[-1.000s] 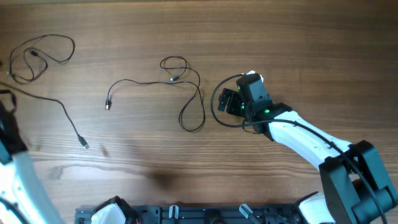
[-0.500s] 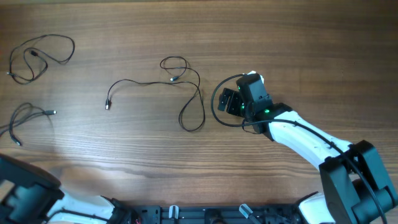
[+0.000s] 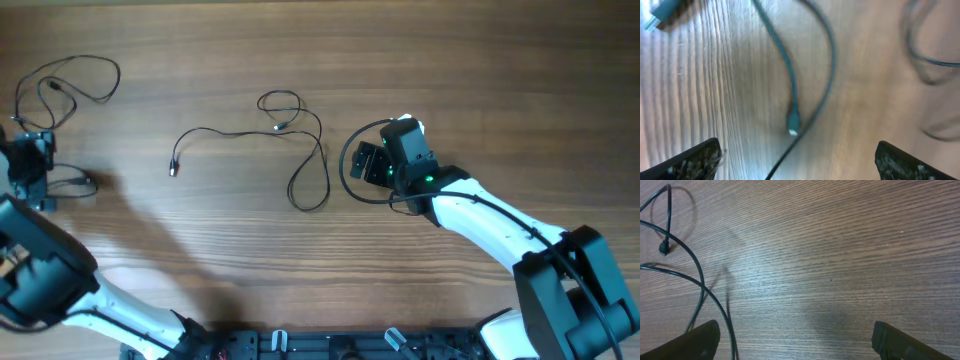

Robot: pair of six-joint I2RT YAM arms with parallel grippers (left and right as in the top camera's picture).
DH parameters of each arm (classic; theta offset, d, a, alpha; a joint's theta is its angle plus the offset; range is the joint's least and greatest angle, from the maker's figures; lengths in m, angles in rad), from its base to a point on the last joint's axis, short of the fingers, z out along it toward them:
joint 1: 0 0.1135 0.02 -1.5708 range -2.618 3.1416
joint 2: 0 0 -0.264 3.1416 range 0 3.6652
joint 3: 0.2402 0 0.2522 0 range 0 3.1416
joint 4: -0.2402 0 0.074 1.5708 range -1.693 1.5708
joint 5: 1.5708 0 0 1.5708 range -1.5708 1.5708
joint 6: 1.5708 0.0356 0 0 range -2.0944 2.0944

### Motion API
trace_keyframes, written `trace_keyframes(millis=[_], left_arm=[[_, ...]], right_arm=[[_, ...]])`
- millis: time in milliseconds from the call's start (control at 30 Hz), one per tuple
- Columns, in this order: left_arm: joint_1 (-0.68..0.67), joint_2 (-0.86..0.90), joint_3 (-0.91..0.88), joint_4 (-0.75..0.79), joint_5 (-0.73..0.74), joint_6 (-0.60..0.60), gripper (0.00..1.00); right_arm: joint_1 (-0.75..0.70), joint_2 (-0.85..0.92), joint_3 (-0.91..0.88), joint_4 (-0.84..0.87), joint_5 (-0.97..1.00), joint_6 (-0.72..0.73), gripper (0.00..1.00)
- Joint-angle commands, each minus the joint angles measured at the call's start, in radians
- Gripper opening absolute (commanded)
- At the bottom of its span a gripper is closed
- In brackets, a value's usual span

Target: Untangle cables

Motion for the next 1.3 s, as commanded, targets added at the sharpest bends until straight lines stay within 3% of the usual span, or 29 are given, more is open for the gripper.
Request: trace_keyframes(millis=[0,167,233,300,400,500,567,600,667,800,867,933,967,1000,1033,1200,1267], left_arm=[[-0.018,-0.184,0.0,-0.055,0.059,-0.003,1.0],[-0.09,-0.265,-0.001,-0.158,0.056,-0.063,1.0],[-0.121,-0.255,-0.002,-0.166,0.172,-0.12,1.0],[-0.182,-0.25,-0.003,-0.198,0.26,-0.047,1.0],[-0.355,-0.248,-0.004,-0.142,0.222,0.038,1.0],[-0.627,-0.214,-0.004,0.006,0.22,0.306,1.0],[-0.79,-0.173,-0.004,0.081,0.137,0.32,1.0],[-0.85,-0.151,-0.004,0.095,0.097,0.251,1.0],[-0.959,-0.088,-0.004,0.105,0.069,0.001,1.0],[-1.105,0.059,-0.004,0.173,0.069,-0.401,1.0],[-1.149,0.114,-0.004,0.178,0.068,-0.507,1.0],[-1.176,0.16,-0.004,0.201,0.061,-0.52,0.98],[-1.178,0.166,-0.004,0.202,0.035,-0.518,0.75],[-1.178,0.166,-0.004,0.2,-0.011,-0.51,0.25],[-1.172,0.161,-0.004,0.2,-0.06,-0.498,0.04],[-1.025,-0.008,-0.001,0.222,-0.298,-0.06,0.04],[-0.965,-0.063,-0.001,0.222,-0.345,0.041,0.04]], right_arm=[[0.003,0.012,0.002,0.0,0.017,0.013,1.0],[0.003,0.012,0.002,-0.005,0.017,0.012,1.0],[0.003,0.012,0.002,-0.007,0.018,0.011,1.0],[0.003,0.012,0.002,-0.007,0.017,0.012,1.0],[0.003,0.012,0.002,-0.006,0.017,0.014,1.0],[0.003,0.012,0.002,-0.008,0.017,0.021,1.0],[-0.01,0.01,0.002,-0.032,0.018,0.053,1.0],[-0.032,0.007,0.002,-0.06,0.017,0.095,1.0],[-0.078,0.006,0.002,-0.104,0.001,0.143,1.0],[-0.145,0.006,0.002,-0.148,-0.055,0.14,1.0],[-0.145,0.006,0.002,-0.153,-0.055,0.13,1.0],[-0.145,0.006,0.002,-0.152,-0.062,0.114,1.0],[-0.145,0.006,0.002,-0.152,-0.062,0.114,1.0],[-0.145,0.008,0.002,-0.153,-0.062,0.1,1.0],[-0.145,0.008,0.002,-0.154,-0.061,0.081,1.0],[-0.145,0.008,0.002,-0.156,-0.062,0.066,1.0],[-0.145,0.008,0.002,-0.15,-0.063,0.066,1.0]])
